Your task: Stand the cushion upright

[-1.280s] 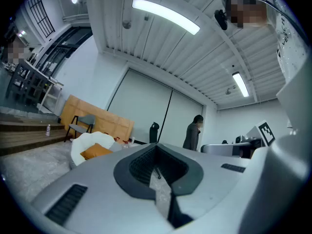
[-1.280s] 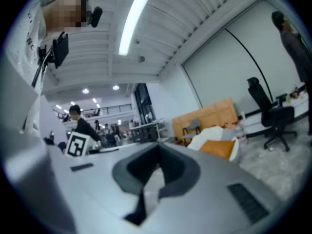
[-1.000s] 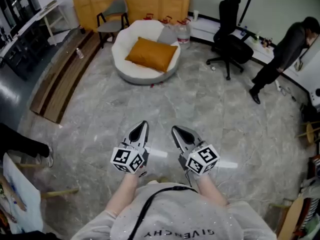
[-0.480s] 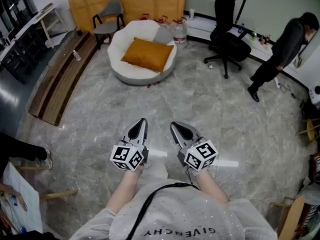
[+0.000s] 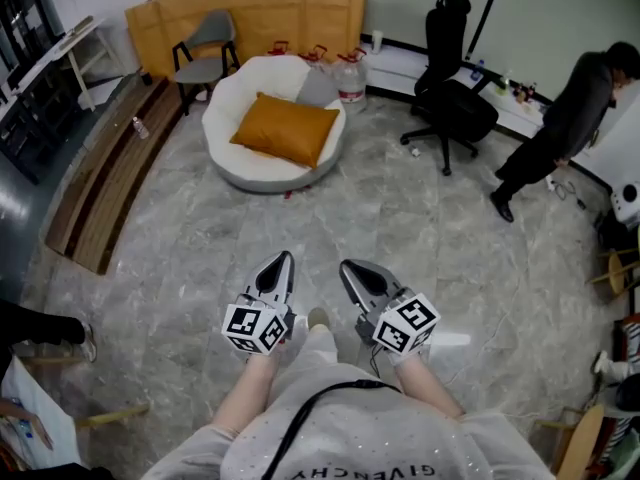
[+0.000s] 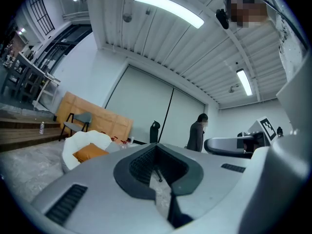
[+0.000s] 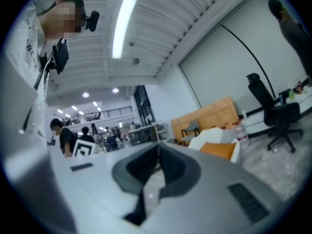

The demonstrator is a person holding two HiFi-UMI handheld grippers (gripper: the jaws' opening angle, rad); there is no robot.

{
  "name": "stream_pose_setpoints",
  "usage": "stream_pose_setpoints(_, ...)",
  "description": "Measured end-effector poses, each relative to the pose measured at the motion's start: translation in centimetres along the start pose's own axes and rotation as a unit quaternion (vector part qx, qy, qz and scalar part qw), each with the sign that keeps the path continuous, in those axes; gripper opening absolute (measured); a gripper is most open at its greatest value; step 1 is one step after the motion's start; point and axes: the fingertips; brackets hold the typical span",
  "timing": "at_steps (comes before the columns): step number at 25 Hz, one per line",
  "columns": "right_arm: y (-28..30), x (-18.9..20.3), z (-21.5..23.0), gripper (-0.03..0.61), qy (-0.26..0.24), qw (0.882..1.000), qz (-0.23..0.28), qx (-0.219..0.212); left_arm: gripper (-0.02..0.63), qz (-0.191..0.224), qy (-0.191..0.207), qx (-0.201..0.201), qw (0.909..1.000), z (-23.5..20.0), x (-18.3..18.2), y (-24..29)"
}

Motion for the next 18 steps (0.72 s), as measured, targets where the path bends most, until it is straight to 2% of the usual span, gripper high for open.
stream_pose_setpoints(4, 3.2, -1.5, 3.5, 0.017, 0.006, 1.0, -0.008, -0.013, 0.023, -0.01, 0.005, 0.013, 0.9999, -1.7, 0.2, 4.5)
stream_pose_setpoints(11, 9.1, -2.7, 10.5, 0.017, 0.002, 0.999, -0.033, 0.0, 0.023, -0.02, 0.007, 0.029, 0.9994, -5.6, -0.2, 12.3)
stream_pose_setpoints(15, 11.9, -3.8, 12.9, 0.017, 0.002, 1.0, -0.026, 0.002, 0.023, -0.017, 0.002, 0.025, 0.9996, -8.3, -1.0, 15.6)
stream_pose_setpoints(18, 12.4, -4.1, 14.6, 0.017, 0.001, 1.0, -0.021, 0.011, 0.023, -0.014, 0.002, 0.033, 0.9994, -8.6, -1.1, 17.8)
Point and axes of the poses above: the fingertips, and each gripper's own axes: y forward along the fingers, z to its right, x out of its underside, and after that the axes turned 3 degrees about -z, right-handed
